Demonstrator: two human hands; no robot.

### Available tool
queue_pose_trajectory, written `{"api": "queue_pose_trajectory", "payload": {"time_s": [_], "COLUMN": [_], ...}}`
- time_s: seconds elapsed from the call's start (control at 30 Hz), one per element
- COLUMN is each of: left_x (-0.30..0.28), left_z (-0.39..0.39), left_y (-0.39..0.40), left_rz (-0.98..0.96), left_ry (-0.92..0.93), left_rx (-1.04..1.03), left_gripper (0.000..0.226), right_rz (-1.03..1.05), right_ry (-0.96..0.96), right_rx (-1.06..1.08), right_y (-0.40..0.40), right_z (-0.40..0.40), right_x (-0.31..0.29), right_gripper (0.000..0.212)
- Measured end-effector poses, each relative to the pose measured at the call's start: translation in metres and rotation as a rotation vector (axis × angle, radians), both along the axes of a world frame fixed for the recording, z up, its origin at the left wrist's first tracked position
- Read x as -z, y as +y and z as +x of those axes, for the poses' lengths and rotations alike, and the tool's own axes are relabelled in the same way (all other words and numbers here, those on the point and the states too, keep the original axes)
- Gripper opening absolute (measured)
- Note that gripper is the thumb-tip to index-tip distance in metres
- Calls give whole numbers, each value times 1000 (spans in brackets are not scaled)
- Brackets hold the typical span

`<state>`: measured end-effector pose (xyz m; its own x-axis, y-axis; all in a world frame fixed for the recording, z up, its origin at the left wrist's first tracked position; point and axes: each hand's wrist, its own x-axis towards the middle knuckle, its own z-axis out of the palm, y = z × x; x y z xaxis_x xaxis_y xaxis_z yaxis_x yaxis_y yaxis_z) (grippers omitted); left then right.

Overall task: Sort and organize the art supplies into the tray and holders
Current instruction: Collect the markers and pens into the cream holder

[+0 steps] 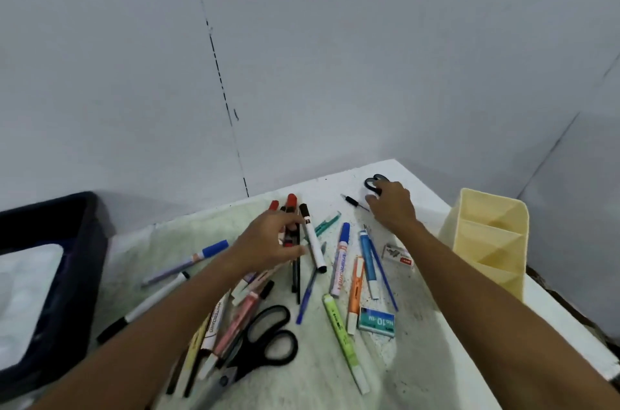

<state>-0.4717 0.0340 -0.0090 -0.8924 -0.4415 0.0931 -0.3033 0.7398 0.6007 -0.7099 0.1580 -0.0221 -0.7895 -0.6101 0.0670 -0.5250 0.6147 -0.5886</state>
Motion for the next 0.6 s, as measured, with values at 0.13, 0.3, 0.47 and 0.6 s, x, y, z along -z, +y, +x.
{"api": "queue_pose_trajectory", "payload": {"time_s": [0.13, 0.3, 0.47, 0.6], "left_x": [8, 12, 14, 19], "left_z": [40, 75, 96, 113], "left_y": [-8, -6, 9, 30], "left_rz": [-50, -57, -79, -219], "left_ry": [-45, -100, -127, -151], "left_rx": [2, -30, -6, 110], "left_gripper": [53, 62, 55, 67], "right_rz": [235, 256, 111, -92], "right_ry": [99, 173, 216, 314], "right_rx": [2, 45, -49, -116], "right_y": [-26, -44, -44, -41], "right_z": [-21, -30, -29, -11], "right_x": [17, 31, 34, 17], "right_gripper": [48, 29, 18, 42]}}
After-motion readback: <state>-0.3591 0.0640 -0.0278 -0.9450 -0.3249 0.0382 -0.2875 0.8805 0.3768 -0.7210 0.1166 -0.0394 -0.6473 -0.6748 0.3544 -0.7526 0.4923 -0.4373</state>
